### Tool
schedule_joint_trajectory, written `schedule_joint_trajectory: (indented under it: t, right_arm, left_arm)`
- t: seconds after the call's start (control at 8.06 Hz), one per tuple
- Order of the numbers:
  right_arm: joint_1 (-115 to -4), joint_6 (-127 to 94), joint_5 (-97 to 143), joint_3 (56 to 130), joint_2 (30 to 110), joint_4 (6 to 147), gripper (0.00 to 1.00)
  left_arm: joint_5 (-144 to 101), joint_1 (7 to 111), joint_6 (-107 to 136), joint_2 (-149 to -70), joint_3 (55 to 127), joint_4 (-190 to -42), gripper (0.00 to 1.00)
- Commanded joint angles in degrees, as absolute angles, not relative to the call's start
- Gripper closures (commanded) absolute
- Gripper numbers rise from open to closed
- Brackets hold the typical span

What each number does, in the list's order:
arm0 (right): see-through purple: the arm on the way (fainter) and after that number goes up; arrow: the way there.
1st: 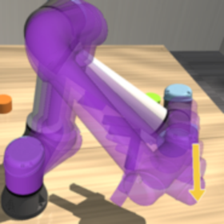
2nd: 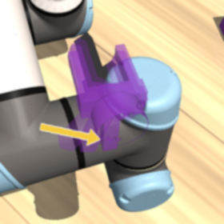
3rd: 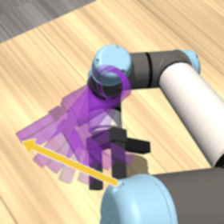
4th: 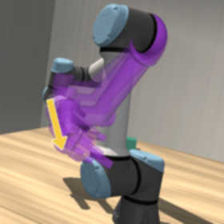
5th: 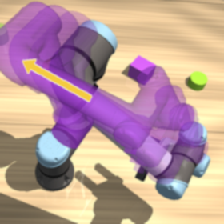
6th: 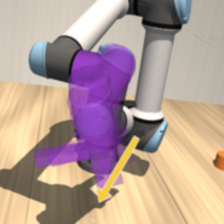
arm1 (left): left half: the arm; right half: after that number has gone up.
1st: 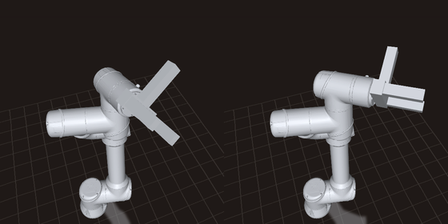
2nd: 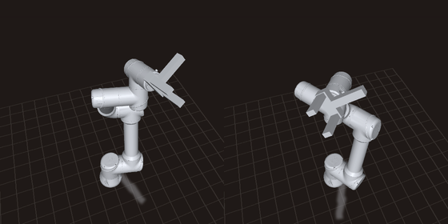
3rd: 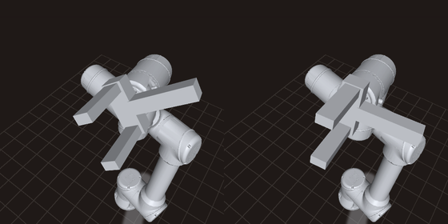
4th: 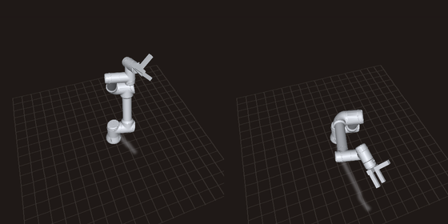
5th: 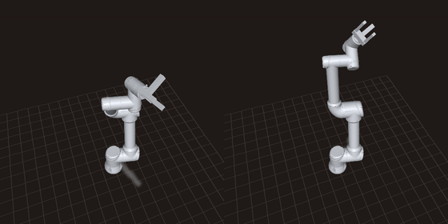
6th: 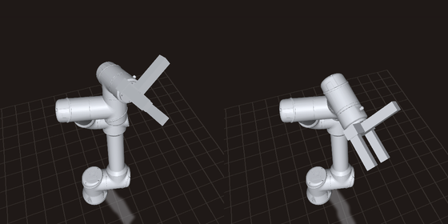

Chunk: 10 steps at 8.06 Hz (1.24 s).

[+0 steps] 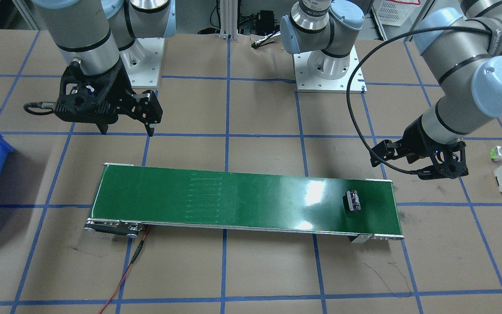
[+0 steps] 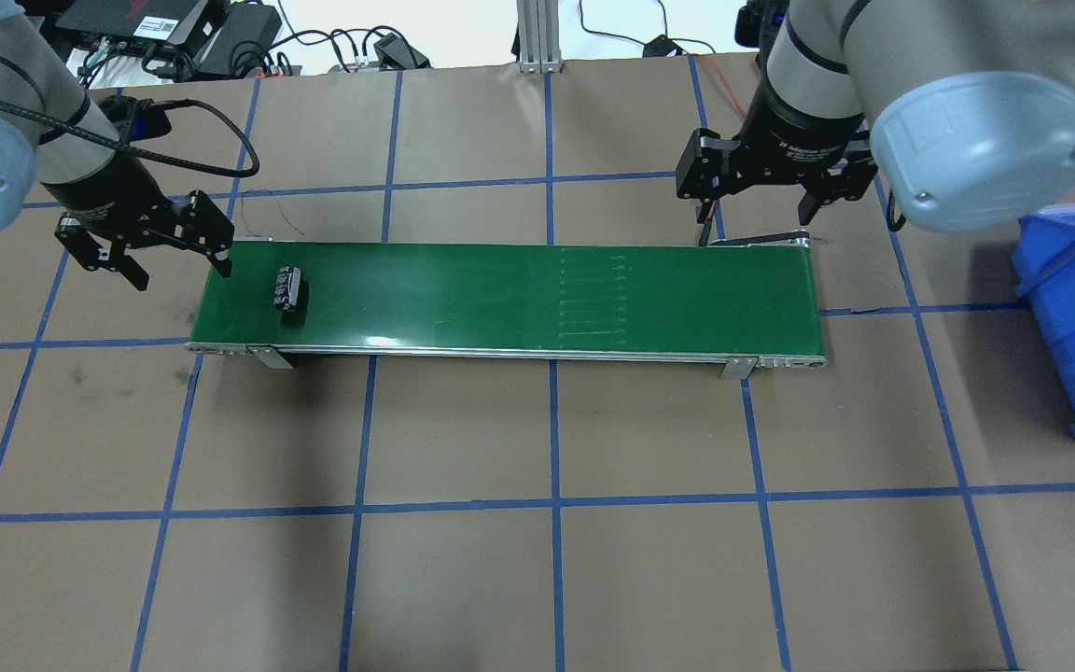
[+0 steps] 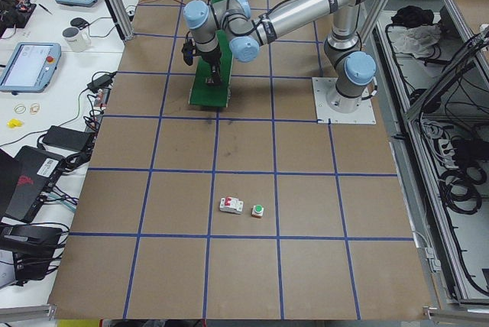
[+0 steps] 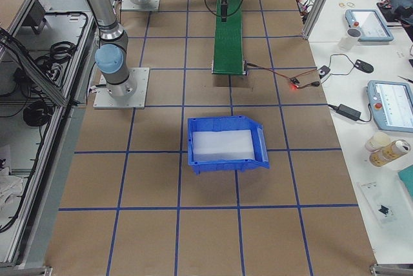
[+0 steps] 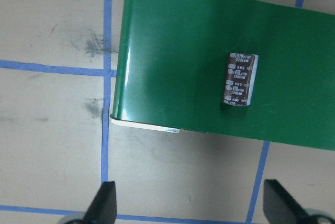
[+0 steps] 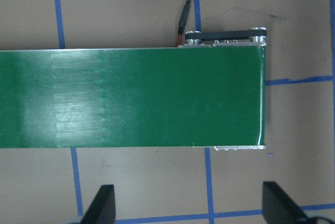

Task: Move capacitor from left to right
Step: 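Lower the right gripper over the belt end while the capacitor rides toward it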

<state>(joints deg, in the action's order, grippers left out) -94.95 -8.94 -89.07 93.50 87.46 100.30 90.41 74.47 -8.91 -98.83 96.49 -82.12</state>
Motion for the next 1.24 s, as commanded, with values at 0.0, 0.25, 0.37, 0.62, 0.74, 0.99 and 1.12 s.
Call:
schedule_joint_trajectory:
  t: [0.0, 0.25, 0.37, 0.62, 0.74, 0.99, 1.12]
  right_arm:
    - [-93.70, -7.39, -86.84, 94.74, 79.66, 108.34, 0.00]
    - [-90.89, -1.61, -86.57, 99.12, 78.66, 110.82, 0.00]
    - [-90.18, -0.97, -84.83, 100.01, 78.49, 111.26, 0.00]
    - [-89.74, 1.74, -82.88, 100.81, 77.96, 111.88, 0.00]
    - [-89.21, 2.28, -82.88, 100.90, 76.65, 112.75, 0.00]
    - [-88.95, 2.64, -82.88, 102.47, 75.67, 113.55, 0.00]
    - [-88.95, 2.64, -82.88, 102.74, 75.76, 114.51, 0.00]
  left_arm:
    - [92.99, 77.33, -8.00, -92.31, 96.59, -84.37, 0.00]
    - [92.99, 78.92, -6.68, -89.74, 96.59, -86.22, 0.00]
    - [92.81, 78.93, -6.68, -89.74, 96.50, -86.13, 0.00]
    - [93.08, 78.93, -6.77, -90.35, 96.85, -85.61, 0.00]
    - [93.08, 78.93, -6.77, -90.61, 96.86, -85.52, 0.00]
    - [93.16, 78.84, -6.86, -90.70, 96.86, -85.52, 0.00]
    - [93.25, 78.84, -6.86, -90.70, 96.94, -85.52, 0.00]
